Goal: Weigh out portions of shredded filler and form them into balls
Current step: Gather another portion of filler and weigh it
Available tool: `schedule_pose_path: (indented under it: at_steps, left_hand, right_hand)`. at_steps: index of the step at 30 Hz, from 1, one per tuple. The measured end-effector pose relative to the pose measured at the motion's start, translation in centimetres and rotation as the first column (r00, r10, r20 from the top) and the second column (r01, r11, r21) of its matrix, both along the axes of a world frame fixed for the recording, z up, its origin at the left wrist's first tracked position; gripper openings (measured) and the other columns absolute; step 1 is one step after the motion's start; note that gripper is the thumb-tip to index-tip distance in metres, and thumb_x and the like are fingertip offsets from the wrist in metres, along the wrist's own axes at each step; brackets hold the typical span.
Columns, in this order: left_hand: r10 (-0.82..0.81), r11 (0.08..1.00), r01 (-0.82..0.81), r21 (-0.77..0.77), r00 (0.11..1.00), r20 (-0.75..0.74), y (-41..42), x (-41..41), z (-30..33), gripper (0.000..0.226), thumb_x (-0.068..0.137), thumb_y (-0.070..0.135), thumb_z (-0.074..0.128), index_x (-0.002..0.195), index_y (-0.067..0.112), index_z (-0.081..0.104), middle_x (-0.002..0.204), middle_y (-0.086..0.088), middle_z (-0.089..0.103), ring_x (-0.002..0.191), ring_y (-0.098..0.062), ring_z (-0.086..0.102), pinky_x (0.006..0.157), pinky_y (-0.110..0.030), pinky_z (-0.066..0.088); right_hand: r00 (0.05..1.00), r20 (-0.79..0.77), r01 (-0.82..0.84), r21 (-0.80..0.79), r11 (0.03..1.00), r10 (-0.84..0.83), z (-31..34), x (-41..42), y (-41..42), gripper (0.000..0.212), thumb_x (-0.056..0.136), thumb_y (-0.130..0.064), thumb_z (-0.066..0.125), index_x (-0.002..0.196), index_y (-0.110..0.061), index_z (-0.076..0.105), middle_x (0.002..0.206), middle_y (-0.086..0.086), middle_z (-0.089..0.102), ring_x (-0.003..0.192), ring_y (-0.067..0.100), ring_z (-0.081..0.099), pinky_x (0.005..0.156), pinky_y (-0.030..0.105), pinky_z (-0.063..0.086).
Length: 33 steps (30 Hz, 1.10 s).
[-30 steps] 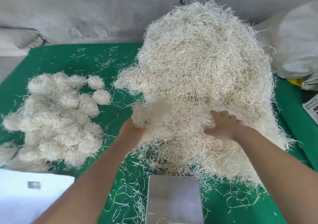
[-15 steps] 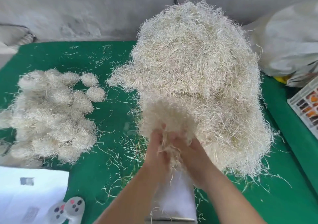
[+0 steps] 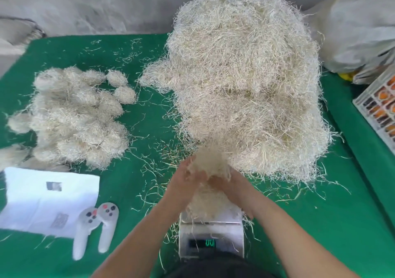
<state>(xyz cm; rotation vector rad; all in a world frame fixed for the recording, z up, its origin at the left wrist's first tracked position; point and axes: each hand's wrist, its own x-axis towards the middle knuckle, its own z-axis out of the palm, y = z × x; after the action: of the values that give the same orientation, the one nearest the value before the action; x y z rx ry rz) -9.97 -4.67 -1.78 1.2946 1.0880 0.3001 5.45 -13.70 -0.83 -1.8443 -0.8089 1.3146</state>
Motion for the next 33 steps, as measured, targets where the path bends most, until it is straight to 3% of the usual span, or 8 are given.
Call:
schedule_pose_path:
  at_steps: [3, 5, 8, 12, 16, 20, 24, 33]
  left_hand:
    - [-0.05, 0.991, 0.075, 0.109, 0.975, -0.215, -0.7, -0.3, -1.4, 0.051, 0.099, 0.035, 0.066, 0.146, 0.036, 0.049, 0.127, 0.012, 0.06, 0.06, -0.007, 0.059, 0.066, -0.029, 0.06]
    - [-0.038, 0.98, 0.114, 0.163, 0.913, -0.406, -0.4, -1.2, -2.0, 0.046, 0.096, 0.035, 0.064, 0.14, 0.044, 0.053, 0.121, 0.011, 0.061, 0.07, -0.017, 0.061, 0.087, -0.044, 0.061]
    - [0.141, 0.973, -0.048, 0.224, 0.897, -0.419, 0.2, -2.5, -2.9, 0.043, 0.095, 0.035, 0.06, 0.135, 0.046, 0.055, 0.136, 0.003, 0.058, 0.11, -0.03, 0.06, 0.106, -0.058, 0.048]
    - [0.205, 0.945, -0.087, 0.314, 0.907, -0.368, -0.1, -2.9, -3.2, 0.05, 0.095, 0.036, 0.058, 0.142, 0.048, 0.047, 0.156, 0.006, 0.038, 0.14, -0.026, 0.035, 0.116, -0.059, 0.032]
    - [0.009, 0.887, 0.136, 0.441, 0.95, -0.311, -1.5, -2.7, -2.3, 0.053, 0.097, 0.035, 0.057, 0.145, 0.051, 0.04, 0.154, 0.019, 0.035, 0.143, -0.014, 0.027, 0.121, -0.053, 0.026]
    - [-0.147, 0.655, 0.413, 0.633, 0.891, -0.429, -2.4, -1.9, -1.3, 0.054, 0.099, 0.037, 0.056, 0.15, 0.045, 0.039, 0.165, 0.012, 0.027, 0.152, -0.015, 0.018, 0.126, -0.047, 0.014]
    - [-0.168, 0.503, 0.501, 0.705, 0.856, -0.488, -2.9, -1.4, -0.6, 0.052, 0.1, 0.035, 0.055, 0.15, 0.04, 0.042, 0.167, 0.007, 0.025, 0.154, -0.022, 0.017, 0.125, -0.043, 0.01]
    - [-0.168, 0.499, 0.501, 0.707, 0.856, -0.489, -3.3, -1.4, -0.3, 0.05, 0.101, 0.034, 0.054, 0.15, 0.038, 0.044, 0.167, 0.006, 0.026, 0.155, -0.023, 0.017, 0.127, -0.046, 0.013]
  right_hand:
    - [0.978, 0.209, 0.0, -0.098, 0.995, 0.02, -1.8, 0.3, -1.1, 0.024, 0.1, -0.033, 0.068, 0.121, -0.023, 0.063, 0.117, -0.004, 0.072, 0.106, 0.015, 0.069, 0.092, 0.035, 0.058]
    - [0.951, 0.307, 0.02, -0.18, 0.984, 0.037, -2.4, 0.9, -1.9, 0.048, 0.095, -0.044, 0.072, 0.129, -0.018, 0.051, 0.134, 0.006, 0.062, 0.118, 0.024, 0.061, 0.103, 0.043, 0.051]
    - [0.959, 0.285, 0.036, -0.153, 0.988, 0.01, -2.4, 1.8, -3.2, 0.09, 0.091, -0.057, 0.071, 0.16, -0.02, 0.027, 0.163, 0.006, 0.037, 0.144, 0.029, 0.043, 0.118, 0.047, 0.038]
    - [0.927, 0.302, 0.208, 0.073, 0.975, -0.221, -2.2, 2.8, -4.2, 0.075, 0.096, -0.061, 0.06, 0.16, -0.035, 0.029, 0.163, 0.0, 0.038, 0.144, 0.023, 0.045, 0.117, 0.047, 0.038]
    - [0.859, 0.489, 0.099, 0.129, 0.987, -0.15, -2.1, 1.8, -4.9, 0.067, 0.101, -0.05, 0.06, 0.159, -0.024, 0.037, 0.163, -0.001, 0.038, 0.148, 0.018, 0.037, 0.12, 0.038, 0.03]
    - [0.777, 0.628, -0.078, 0.167, 0.983, -0.044, -1.8, 0.3, -5.4, 0.063, 0.1, -0.041, 0.064, 0.157, -0.023, 0.042, 0.164, 0.001, 0.038, 0.152, 0.019, 0.033, 0.126, 0.044, 0.026]
    - [0.717, 0.697, -0.191, 0.163, 0.968, 0.024, -1.5, -0.7, -5.5, 0.065, 0.099, -0.038, 0.066, 0.157, -0.021, 0.043, 0.166, 0.006, 0.035, 0.155, 0.023, 0.029, 0.125, 0.05, 0.025]
    - [0.7, 0.713, -0.202, 0.158, 0.967, 0.03, -1.7, -1.1, -5.7, 0.064, 0.099, -0.037, 0.067, 0.157, -0.023, 0.043, 0.167, 0.006, 0.032, 0.154, 0.024, 0.03, 0.123, 0.048, 0.025]
